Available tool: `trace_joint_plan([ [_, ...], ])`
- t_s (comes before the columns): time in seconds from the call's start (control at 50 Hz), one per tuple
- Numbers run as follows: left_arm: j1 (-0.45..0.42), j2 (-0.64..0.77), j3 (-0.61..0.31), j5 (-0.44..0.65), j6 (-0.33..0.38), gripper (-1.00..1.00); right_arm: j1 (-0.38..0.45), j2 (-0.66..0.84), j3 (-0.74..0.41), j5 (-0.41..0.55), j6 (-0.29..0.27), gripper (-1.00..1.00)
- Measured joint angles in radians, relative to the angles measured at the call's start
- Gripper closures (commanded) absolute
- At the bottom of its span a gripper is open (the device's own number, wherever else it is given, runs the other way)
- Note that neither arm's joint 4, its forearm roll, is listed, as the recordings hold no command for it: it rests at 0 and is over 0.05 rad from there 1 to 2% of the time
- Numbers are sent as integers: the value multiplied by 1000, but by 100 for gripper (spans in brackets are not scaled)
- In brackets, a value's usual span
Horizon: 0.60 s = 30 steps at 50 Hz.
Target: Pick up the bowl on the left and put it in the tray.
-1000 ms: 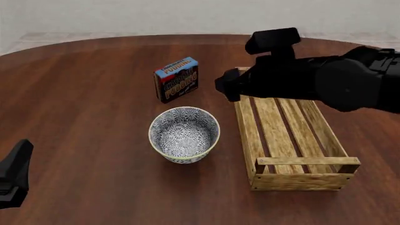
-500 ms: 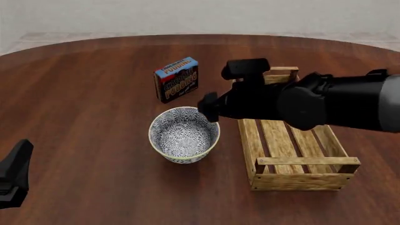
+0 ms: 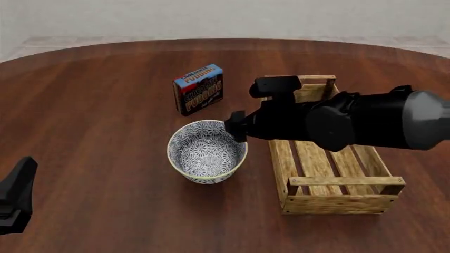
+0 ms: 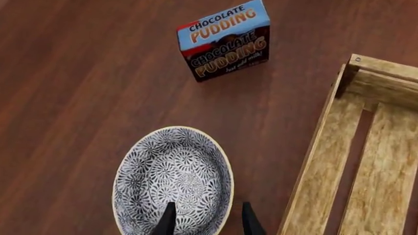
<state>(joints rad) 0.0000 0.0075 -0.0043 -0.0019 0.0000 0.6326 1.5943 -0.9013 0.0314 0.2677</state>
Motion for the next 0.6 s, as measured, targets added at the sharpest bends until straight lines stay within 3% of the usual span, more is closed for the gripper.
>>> trace_joint_plan([
  [0.6,0,0,0,0,0,-100,-20,111,-32,-34,25,-100],
])
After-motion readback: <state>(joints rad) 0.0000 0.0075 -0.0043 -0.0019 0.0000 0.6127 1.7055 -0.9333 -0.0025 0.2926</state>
